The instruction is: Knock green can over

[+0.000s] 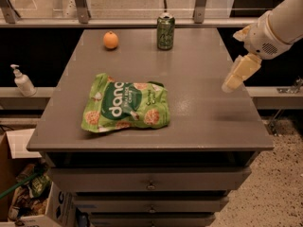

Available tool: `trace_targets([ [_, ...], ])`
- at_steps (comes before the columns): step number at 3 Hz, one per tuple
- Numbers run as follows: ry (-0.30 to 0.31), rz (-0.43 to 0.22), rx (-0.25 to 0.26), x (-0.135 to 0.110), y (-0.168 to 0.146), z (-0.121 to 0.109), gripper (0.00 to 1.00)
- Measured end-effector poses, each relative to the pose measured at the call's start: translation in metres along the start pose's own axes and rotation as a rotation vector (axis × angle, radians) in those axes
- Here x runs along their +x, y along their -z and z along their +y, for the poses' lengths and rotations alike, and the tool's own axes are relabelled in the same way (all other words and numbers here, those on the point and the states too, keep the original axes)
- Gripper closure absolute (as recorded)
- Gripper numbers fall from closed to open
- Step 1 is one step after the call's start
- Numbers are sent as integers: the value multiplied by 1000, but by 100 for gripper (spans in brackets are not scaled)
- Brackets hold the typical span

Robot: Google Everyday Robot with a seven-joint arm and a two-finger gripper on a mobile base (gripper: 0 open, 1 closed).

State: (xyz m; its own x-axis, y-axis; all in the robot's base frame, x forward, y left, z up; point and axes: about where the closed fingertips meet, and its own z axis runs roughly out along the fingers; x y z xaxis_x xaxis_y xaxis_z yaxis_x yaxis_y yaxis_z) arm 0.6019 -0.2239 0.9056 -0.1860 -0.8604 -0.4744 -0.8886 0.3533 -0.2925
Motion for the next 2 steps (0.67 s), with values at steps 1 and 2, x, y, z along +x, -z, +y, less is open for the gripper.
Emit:
trace_targets([
  [1,-6,-114,17,-10,-19,-15,0],
  [2,-3,-227,57,-23,-40,-42,0],
])
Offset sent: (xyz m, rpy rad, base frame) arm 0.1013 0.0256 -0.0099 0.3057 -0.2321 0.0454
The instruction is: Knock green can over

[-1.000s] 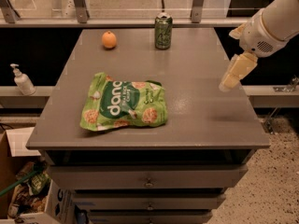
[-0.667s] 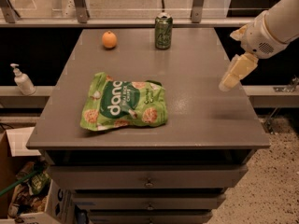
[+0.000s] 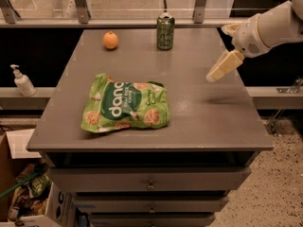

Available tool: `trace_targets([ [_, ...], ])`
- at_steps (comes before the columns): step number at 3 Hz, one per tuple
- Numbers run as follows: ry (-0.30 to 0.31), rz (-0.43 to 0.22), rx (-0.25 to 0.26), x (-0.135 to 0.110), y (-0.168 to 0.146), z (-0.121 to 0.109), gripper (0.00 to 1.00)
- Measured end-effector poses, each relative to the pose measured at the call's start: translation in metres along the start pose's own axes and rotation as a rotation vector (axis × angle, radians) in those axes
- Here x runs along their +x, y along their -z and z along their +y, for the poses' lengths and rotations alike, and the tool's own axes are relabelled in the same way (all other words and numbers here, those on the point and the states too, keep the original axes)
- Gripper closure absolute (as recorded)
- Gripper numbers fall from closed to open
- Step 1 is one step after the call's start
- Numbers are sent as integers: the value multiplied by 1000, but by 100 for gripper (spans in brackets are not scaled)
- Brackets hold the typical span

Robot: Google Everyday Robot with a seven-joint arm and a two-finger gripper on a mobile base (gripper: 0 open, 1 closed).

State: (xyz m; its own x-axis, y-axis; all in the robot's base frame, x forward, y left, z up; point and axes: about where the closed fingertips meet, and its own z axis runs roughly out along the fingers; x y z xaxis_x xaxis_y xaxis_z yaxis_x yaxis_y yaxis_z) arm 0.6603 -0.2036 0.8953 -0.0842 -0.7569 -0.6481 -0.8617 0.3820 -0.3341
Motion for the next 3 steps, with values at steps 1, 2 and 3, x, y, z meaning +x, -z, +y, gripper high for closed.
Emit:
trace_targets([
  [1,-26,-73,39,-5,-28,-30,0],
  [2,-90,-117,64,-13,-54,-54,0],
  [3,-180,-185,70,-31,-81,-77,0],
])
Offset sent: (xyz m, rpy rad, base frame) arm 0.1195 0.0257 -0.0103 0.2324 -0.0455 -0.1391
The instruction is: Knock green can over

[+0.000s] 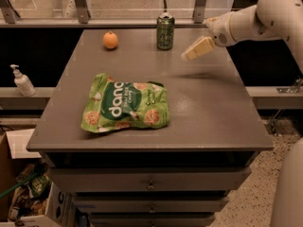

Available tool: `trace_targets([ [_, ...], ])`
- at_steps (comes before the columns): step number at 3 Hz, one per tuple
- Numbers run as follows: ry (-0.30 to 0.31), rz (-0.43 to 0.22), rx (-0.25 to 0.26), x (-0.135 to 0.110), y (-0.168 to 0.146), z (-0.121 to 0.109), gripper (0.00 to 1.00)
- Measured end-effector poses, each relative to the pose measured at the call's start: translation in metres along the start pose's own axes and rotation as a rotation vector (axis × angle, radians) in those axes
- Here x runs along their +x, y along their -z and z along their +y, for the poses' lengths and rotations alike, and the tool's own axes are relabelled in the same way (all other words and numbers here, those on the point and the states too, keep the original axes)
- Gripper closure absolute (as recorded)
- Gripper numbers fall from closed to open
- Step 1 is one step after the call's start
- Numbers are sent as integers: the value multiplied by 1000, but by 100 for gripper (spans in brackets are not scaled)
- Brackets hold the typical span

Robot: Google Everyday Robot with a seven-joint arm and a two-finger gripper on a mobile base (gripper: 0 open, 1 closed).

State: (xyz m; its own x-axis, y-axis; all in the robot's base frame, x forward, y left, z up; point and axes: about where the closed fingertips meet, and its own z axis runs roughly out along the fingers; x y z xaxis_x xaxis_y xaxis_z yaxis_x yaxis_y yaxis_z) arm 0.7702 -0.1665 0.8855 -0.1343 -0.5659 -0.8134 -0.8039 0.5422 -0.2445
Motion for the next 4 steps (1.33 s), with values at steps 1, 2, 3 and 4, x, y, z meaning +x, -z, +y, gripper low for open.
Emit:
trace_targets([
  [1,-63,-65,1,-20,-26,-13,0],
  [2,-129,-130,-6,-32,-53,-23,0],
  [3,-166,-155,-6,-35,-76,-27,0],
  [4,-191,-158,-11,-35,-103,-28,0],
])
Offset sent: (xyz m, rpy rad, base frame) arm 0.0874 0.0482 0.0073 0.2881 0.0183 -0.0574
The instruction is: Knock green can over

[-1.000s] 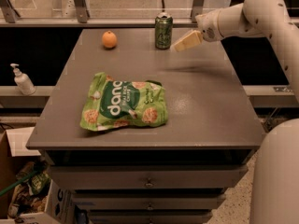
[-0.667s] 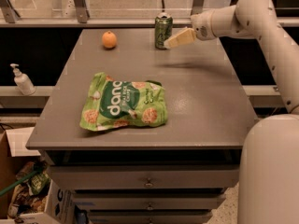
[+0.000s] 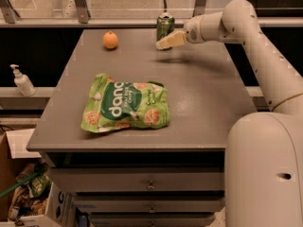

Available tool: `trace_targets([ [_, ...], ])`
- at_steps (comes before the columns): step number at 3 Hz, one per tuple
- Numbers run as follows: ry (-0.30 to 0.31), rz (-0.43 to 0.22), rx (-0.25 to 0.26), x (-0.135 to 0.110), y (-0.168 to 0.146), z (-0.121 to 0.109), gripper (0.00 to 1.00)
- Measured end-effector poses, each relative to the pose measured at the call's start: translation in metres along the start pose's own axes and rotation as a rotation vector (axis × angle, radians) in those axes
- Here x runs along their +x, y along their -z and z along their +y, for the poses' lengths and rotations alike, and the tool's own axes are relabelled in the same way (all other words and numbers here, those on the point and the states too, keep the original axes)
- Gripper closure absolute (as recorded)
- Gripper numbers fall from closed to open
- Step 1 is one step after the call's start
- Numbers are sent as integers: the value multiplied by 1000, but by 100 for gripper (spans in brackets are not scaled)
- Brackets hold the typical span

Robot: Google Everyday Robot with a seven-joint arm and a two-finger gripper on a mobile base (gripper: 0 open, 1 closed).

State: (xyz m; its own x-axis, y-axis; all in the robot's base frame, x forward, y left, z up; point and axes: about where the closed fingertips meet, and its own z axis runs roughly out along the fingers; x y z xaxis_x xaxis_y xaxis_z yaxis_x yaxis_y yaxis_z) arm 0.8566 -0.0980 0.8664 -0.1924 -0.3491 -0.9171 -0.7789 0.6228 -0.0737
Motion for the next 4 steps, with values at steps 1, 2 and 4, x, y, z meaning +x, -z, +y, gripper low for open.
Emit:
trace_targets([
  [1,-17,-17,-12,-1,-20,1,0],
  [2,-18,-51,-28,-7,-32,3,18],
  [4,5,-36,-17,-4,-15,-4,65],
])
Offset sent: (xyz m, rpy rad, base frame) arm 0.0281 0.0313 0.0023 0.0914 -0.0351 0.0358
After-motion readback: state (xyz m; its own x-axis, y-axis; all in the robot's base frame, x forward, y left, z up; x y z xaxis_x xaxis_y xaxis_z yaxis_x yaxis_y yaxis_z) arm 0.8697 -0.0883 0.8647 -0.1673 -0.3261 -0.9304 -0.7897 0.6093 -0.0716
